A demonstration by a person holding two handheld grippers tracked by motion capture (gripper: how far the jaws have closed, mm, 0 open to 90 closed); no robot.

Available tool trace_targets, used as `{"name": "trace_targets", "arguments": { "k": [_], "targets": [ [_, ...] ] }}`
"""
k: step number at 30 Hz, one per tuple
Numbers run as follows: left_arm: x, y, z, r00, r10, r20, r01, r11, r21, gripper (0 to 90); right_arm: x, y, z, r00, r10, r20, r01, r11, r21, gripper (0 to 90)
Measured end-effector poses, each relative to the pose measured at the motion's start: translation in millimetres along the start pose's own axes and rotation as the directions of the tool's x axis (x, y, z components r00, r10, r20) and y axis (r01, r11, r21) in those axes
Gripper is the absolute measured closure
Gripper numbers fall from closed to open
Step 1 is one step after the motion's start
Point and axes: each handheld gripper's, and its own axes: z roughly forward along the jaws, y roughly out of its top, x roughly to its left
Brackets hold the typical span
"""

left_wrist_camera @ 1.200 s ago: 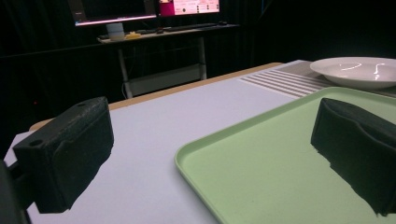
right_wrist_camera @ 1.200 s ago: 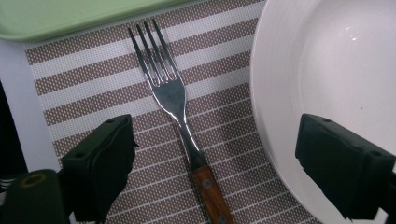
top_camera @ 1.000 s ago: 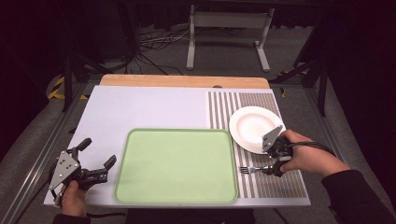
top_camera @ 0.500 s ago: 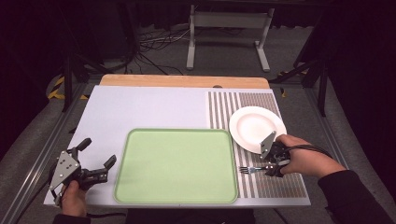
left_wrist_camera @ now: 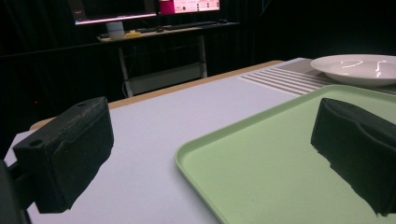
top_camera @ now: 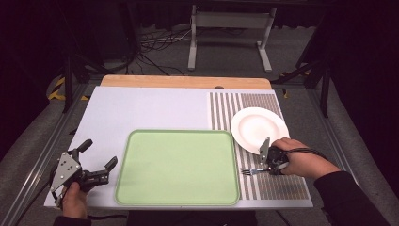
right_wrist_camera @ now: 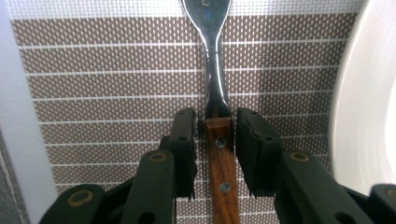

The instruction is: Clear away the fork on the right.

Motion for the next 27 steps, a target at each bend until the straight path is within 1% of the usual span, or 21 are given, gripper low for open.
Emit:
{"name": "trace_targets", "arguments": {
  "k": [1, 3, 4, 5, 13, 17, 21, 25, 27],
  "targets": [
    [0.0, 0.0, 0.0, 1.0000, 0.000, 0.000, 0.000, 1.0000, 0.000, 0.0, -0.9, 0.3, 1.2, 0.9999, -0.015, -0.004, 0.015, 1.000, 0.003, 70.4],
    [-0.1, 0.0, 0.0, 1.0000, 0.000, 0.000, 0.000, 1.0000, 0.000, 0.0, -1.2, 1.3, 0.9, 0.9997, -0.020, -0.012, 0.021, 1.000, 0.009, 72.8],
    [-0.1, 0.0, 0.1, 1.0000, 0.000, 0.001, 0.000, 1.0000, 0.000, 0.1, -0.9, 1.7, 0.7, 0.9996, -0.028, -0.008, 0.028, 1.000, 0.013, 76.1],
    [-0.1, 0.0, 0.2, 1.0000, 0.001, 0.001, -0.001, 1.0000, 0.001, 0.0, -1.1, 2.0, 0.9, 0.9991, -0.042, -0.010, 0.042, 0.999, 0.019, 77.0],
    [-0.2, 0.0, 0.2, 1.0000, 0.001, 0.005, -0.001, 1.0000, 0.003, 0.0, -1.0, 1.8, 1.2, 0.9986, -0.053, -0.009, 0.053, 0.998, 0.015, 77.8],
    [-0.1, 0.0, 0.3, 1.0000, 0.000, 0.003, 0.000, 1.0000, 0.001, 0.0, -1.1, 0.3, 0.9, 0.9992, -0.037, -0.013, 0.037, 0.999, 0.005, 78.1],
    [-0.2, 0.0, 0.3, 1.0000, 0.001, 0.004, -0.001, 1.0000, 0.004, 0.0, -0.5, 0.4, 0.1, 0.9990, -0.043, -0.008, 0.043, 0.999, -0.003, 78.2],
    [-0.4, -0.2, 0.7, 1.0000, -0.001, 0.003, 0.001, 1.0000, 0.002, 0.0, 0.0, 0.7, -6.1, 0.9989, -0.047, 0.003, 0.047, 0.999, -0.008, 78.2],
    [-0.5, -0.1, 0.6, 1.0000, -0.001, 0.004, 0.001, 1.0000, 0.003, 0.1, 0.6, 0.5, -11.5, 0.9992, -0.039, 0.010, 0.039, 0.999, -0.017, 78.2]
  ]
}}
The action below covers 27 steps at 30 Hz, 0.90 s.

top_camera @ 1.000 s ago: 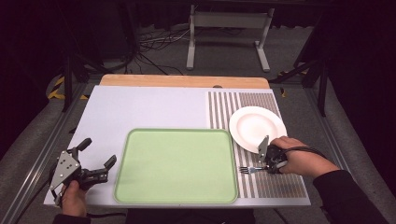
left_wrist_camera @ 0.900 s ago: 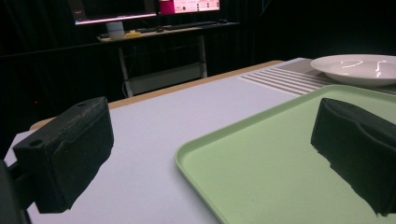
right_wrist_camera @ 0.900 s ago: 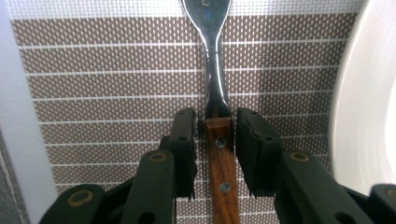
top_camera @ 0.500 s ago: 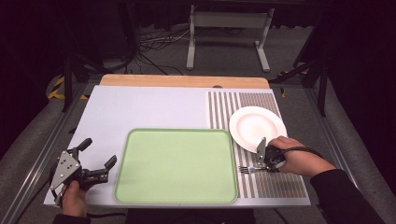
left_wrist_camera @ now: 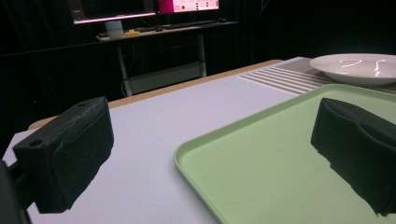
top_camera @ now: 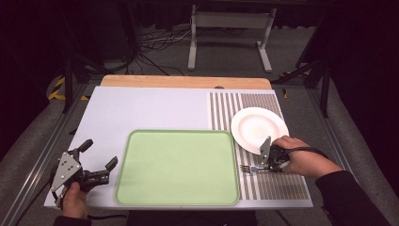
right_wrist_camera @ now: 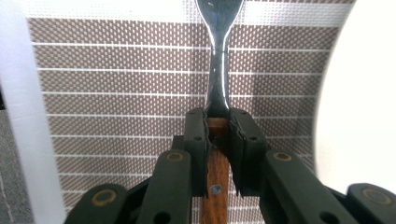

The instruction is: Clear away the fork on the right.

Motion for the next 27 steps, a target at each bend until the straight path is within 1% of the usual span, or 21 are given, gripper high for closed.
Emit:
{"name": "trace_targets", "arguments": {
  "k": [7, 10, 11, 14, 16, 17, 19, 22, 24, 25, 27],
  "targets": [
    [0.5, -0.1, -0.3, 1.0000, -0.001, -0.001, 0.001, 1.0000, 0.000, 0.0, -0.6, 2.4, -21.2, 0.9990, 0.004, 0.044, -0.003, 1.000, -0.022, 78.2],
    [0.5, -0.2, 0.0, 1.0000, -0.001, 0.001, 0.001, 1.0000, 0.000, 0.1, -1.4, 4.6, -27.9, 0.9985, 0.003, 0.055, 0.000, 0.999, -0.039, 78.2],
    [0.6, -0.2, 0.1, 1.0000, 0.001, 0.001, -0.001, 1.0000, 0.000, 0.0, -1.8, 5.3, -29.7, 0.9983, 0.009, 0.058, -0.006, 0.999, -0.042, 78.2],
    [0.2, -0.2, 0.2, 1.0000, -0.003, 0.000, 0.003, 1.0000, 0.000, 0.0, -4.6, 8.3, -34.1, 0.9977, 0.001, 0.068, 0.002, 0.999, -0.043, 78.2],
    [0.3, -0.1, -0.1, 1.0000, 0.000, 0.001, 0.000, 1.0000, 0.000, 0.1, -5.0, 11.1, -38.3, 0.9972, 0.008, 0.075, -0.004, 0.999, -0.052, 78.2],
    [0.7, -0.3, 0.0, 1.0000, -0.002, 0.000, 0.002, 1.0000, 0.000, 0.0, -6.0, 12.8, -40.7, 0.9967, 0.001, 0.081, 0.004, 0.998, -0.060, 78.2],
    [1.0, -0.4, 0.1, 1.0000, -0.001, 0.000, 0.001, 1.0000, 0.001, 0.0, -6.8, 15.2, -45.1, 0.9964, 0.003, 0.084, 0.002, 0.998, -0.058, 78.2],
    [0.4, -0.3, 0.1, 1.0000, -0.003, 0.003, 0.003, 1.0000, 0.000, 0.0, -8.2, 19.4, -49.1, 0.9949, -0.002, 0.101, 0.010, 0.997, -0.081, 78.2],
    [0.6, -0.2, 0.2, 1.0000, 0.001, 0.002, -0.001, 1.0000, 0.000, 0.0, -7.8, 25.1, -51.9, 0.9951, 0.011, 0.098, -0.001, 0.995, -0.100, 78.2],
    [0.2, -0.3, 0.3, 1.0000, -0.004, 0.003, 0.004, 1.0000, 0.000, 0.0, -7.8, 25.1, -51.9, 0.9951, 0.011, 0.098, -0.001, 0.995, -0.100, 78.2],
    [0.0, -0.3, 0.6, 1.0000, -0.002, 0.003, 0.002, 1.0000, 0.000, 0.0, -7.6, 32.7, -53.9, 0.9944, 0.010, 0.105, 0.002, 0.993, -0.114, 78.2]
  ]
}}
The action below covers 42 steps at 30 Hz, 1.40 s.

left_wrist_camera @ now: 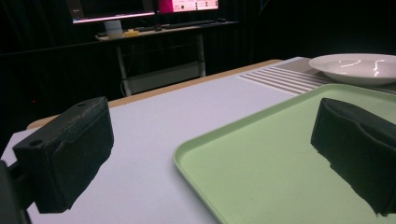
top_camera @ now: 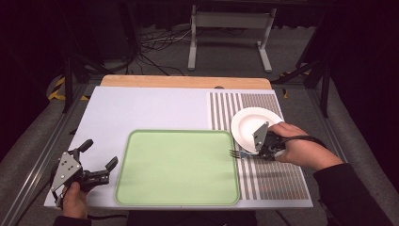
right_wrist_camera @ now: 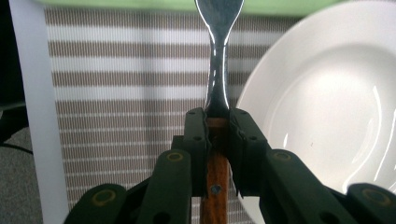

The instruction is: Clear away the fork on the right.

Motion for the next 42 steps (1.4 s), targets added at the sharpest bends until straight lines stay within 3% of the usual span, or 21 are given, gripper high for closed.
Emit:
{"name": "trace_targets", "arguments": {
  "k": [10, 37, 40, 42],
  "targets": [
    [0.7, 0.2, -0.5, 1.0000, 0.004, 0.004, -0.004, 1.0000, 0.000, 0.0, -5.1, 38.4, 0.3, 0.9987, -0.051, 0.002, 0.051, 0.998, -0.022, 78.2],
    [-0.2, 0.8, -0.3, 0.9999, 0.006, 0.010, -0.006, 1.0000, -0.002, 0.0, -6.2, 99.9, 6.3, 0.9930, -0.117, 0.016, 0.118, 0.988, -0.101, 78.2],
    [0.0, 0.8, -0.3, 0.9999, 0.007, 0.011, -0.007, 1.0000, -0.003, 0.0, -5.1, 105.8, 8.2, 0.9956, -0.094, 0.007, 0.094, 0.989, -0.117, 78.2],
    [0.1, 0.8, -0.2, 0.9999, 0.007, 0.013, -0.007, 1.0000, -0.002, 0.0, -4.1, 108.5, 8.6, 0.9992, -0.003, -0.041, -0.003, 0.989, -0.151, 78.1]
  ]
}}
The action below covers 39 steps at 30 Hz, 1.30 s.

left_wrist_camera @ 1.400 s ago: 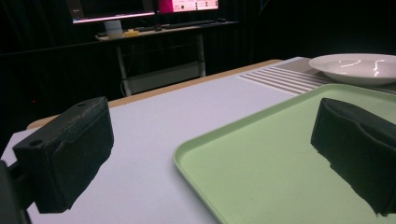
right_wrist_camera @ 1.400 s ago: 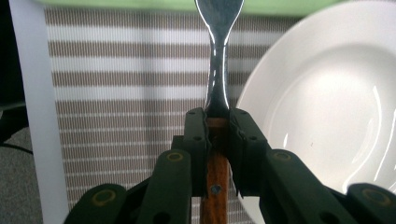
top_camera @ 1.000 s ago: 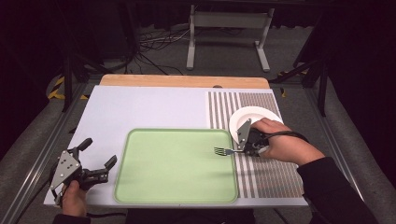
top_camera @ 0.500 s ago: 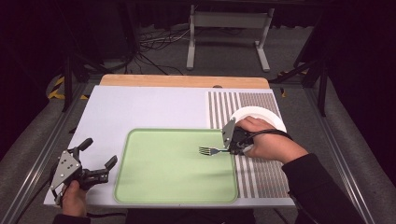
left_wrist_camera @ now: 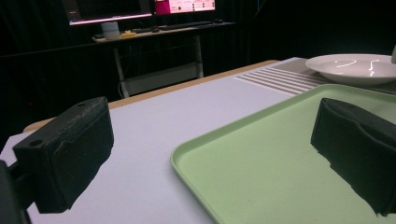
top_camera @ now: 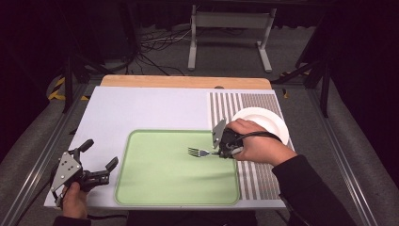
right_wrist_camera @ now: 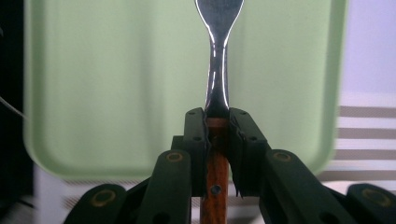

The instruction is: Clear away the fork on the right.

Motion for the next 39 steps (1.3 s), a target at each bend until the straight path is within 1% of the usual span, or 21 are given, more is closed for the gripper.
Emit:
{"name": "trace_targets", "arguments": {
  "k": [2, 3, 4, 8, 12, 15, 16, 18, 19, 20, 21, 22, 25, 26, 28, 29, 31, 33, 36, 37, 39],
  "targets": [
    [0.0, 0.0, 0.0, 1.0000, -0.002, 0.000, 0.002, 1.0000, 0.000, 0.0, 0.9, 2.0, -0.1, 0.9981, 0.061, -0.007, -0.061, 0.998, -0.022, 78.2],
    [0.1, 0.0, 0.0, 1.0000, -0.002, 0.000, 0.002, 1.0000, -0.001, 0.0, 1.4, 3.5, -0.5, 0.9929, 0.118, -0.020, -0.118, 0.993, -0.025, 78.2],
    [-0.2, 0.1, -0.1, 1.0000, -0.003, -0.002, 0.003, 1.0000, -0.002, 0.0, 1.8, 4.1, -0.3, 0.9896, 0.141, -0.028, -0.142, 0.989, -0.039, 78.2],
    [-0.6, 0.4, 0.0, 1.0000, 0.000, 0.002, 0.000, 1.0000, -0.002, 0.0, 3.9, 6.8, 1.0, 0.9802, 0.197, -0.018, -0.198, 0.979, -0.043, 78.2],
    [-0.8, 0.3, 0.1, 1.0000, -0.002, 0.001, 0.002, 1.0000, -0.001, 0.0, 5.2, 7.1, 2.0, 0.9627, 0.269, -0.028, -0.270, 0.961, -0.051, 78.2],
    [-0.7, 0.3, 0.1, 1.0000, -0.001, 0.001, 0.001, 1.0000, -0.001, 0.0, 6.7, 8.1, 2.7, 0.9389, 0.340, -0.053, -0.343, 0.938, -0.055, 78.2],
    [-0.7, 0.2, 0.1, 1.0000, -0.002, -0.001, 0.002, 1.0000, -0.001, 0.0, 7.0, 8.3, 3.3, 0.9262, 0.371, -0.069, -0.375, 0.926, -0.055, 78.2],
    [-0.6, 0.2, 0.1, 1.0000, -0.002, -0.001, 0.002, 1.0000, 0.000, 0.0, 8.5, 9.7, 4.2, 0.8918, 0.443, -0.093, -0.449, 0.892, -0.054, 78.2],
    [-0.5, 0.2, 0.0, 1.0000, -0.002, -0.002, 0.002, 1.0000, 0.000, 0.0, 9.4, 10.8, 4.5, 0.8823, 0.462, -0.091, -0.467, 0.883, -0.047, 78.2],
    [-0.4, 0.2, -0.1, 1.0000, -0.002, -0.003, 0.002, 1.0000, -0.001, 0.0, 9.9, 11.6, 4.8, 0.8775, 0.471, -0.089, -0.476, 0.879, -0.041, 78.2],
    [-0.4, 0.2, -0.1, 1.0000, -0.002, -0.003, 0.002, 1.0000, -0.001, 0.0, 9.9, 11.6, 4.8, 0.8775, 0.471, -0.089, -0.476, 0.879, -0.041, 78.2],
    [-0.4, 0.1, -0.1, 1.0000, -0.002, -0.004, 0.002, 1.0000, -0.002, 0.0, 11.0, 12.9, 5.4, 0.8669, 0.490, -0.092, -0.494, 0.869, -0.030, 78.2],
    [-0.4, 0.1, -0.4, 1.0000, -0.003, -0.005, 0.003, 1.0000, -0.002, 0.0, 13.2, 15.8, 7.2, 0.8470, 0.526, -0.078, -0.529, 0.848, -0.023, 78.2],
    [-0.4, 0.1, -0.5, 1.0000, -0.005, -0.006, 0.005, 1.0000, -0.003, 0.0, 13.8, 16.4, 7.6, 0.8342, 0.546, -0.075, -0.549, 0.836, -0.021, 78.2],
    [-0.4, 0.1, -0.5, 1.0000, -0.005, -0.006, 0.005, 1.0000, -0.003, 0.0, 13.8, 16.7, 7.1, 0.8153, 0.575, -0.070, -0.577, 0.816, -0.021, 78.2],
    [-0.2, 0.1, -0.5, 1.0000, -0.004, -0.006, 0.004, 1.0000, -0.002, 0.0, 13.9, 17.1, 7.0, 0.7999, 0.596, -0.068, -0.599, 0.801, -0.021, 78.2],
    [-0.4, 0.1, -0.5, 1.0000, -0.005, -0.006, 0.005, 1.0000, -0.002, 0.1, 13.6, 17.1, 7.2, 0.8000, 0.597, -0.059, -0.599, 0.800, -0.030, 78.2],
    [-0.5, 0.1, -0.5, 1.0000, -0.005, -0.006, 0.005, 1.0000, -0.003, 0.1, 13.5, 16.9, 6.9, 0.7803, 0.623, -0.057, -0.625, 0.780, -0.030, 78.1],
    [-0.5, 0.1, -0.5, 1.0000, -0.005, -0.007, 0.005, 1.0000, -0.002, 0.0, 13.3, 16.3, 7.9, 0.7726, 0.633, -0.049, -0.635, 0.772, -0.030, 78.1],
    [-0.4, 0.0, -0.4, 1.0000, -0.005, -0.007, 0.005, 1.0000, -0.002, 0.0, 13.3, 16.3, 7.9, 0.7726, 0.633, -0.049, -0.635, 0.772, -0.030, 78.1],
    [-0.4, 0.0, -0.4, 1.0000, -0.004, -0.007, 0.004, 1.0000, -0.002, 0.0, 13.3, 16.2, 8.5, 0.7636, 0.643, -0.054, -0.645, 0.763, -0.031, 78.1]
  ]
}}
